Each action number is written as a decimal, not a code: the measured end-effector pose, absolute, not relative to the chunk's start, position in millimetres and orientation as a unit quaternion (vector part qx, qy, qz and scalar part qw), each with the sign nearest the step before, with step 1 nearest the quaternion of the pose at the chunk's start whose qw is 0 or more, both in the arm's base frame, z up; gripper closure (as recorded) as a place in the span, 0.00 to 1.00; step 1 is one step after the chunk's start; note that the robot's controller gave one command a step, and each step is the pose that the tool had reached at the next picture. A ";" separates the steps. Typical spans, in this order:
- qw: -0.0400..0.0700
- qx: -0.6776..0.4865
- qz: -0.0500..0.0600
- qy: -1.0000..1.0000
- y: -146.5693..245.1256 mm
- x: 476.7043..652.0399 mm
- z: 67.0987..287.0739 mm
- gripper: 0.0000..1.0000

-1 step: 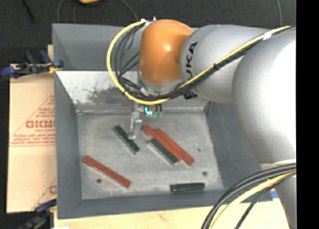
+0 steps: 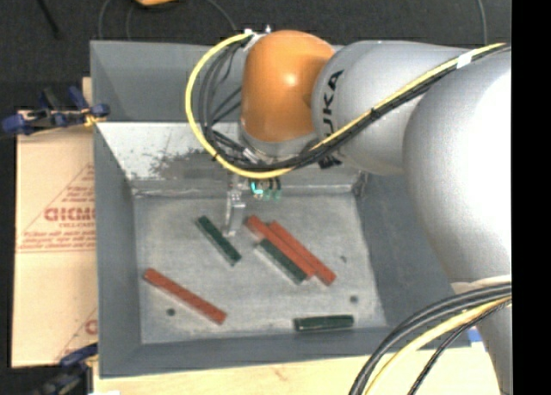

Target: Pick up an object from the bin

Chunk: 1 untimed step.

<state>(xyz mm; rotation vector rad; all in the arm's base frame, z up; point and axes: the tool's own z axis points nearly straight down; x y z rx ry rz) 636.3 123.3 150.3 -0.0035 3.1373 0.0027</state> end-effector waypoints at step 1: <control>0.003 0.013 0.001 1.000 119.9 635.9 118.6 0.00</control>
Offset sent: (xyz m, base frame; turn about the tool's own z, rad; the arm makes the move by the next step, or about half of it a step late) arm -0.0414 0.0252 -0.0686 0.1040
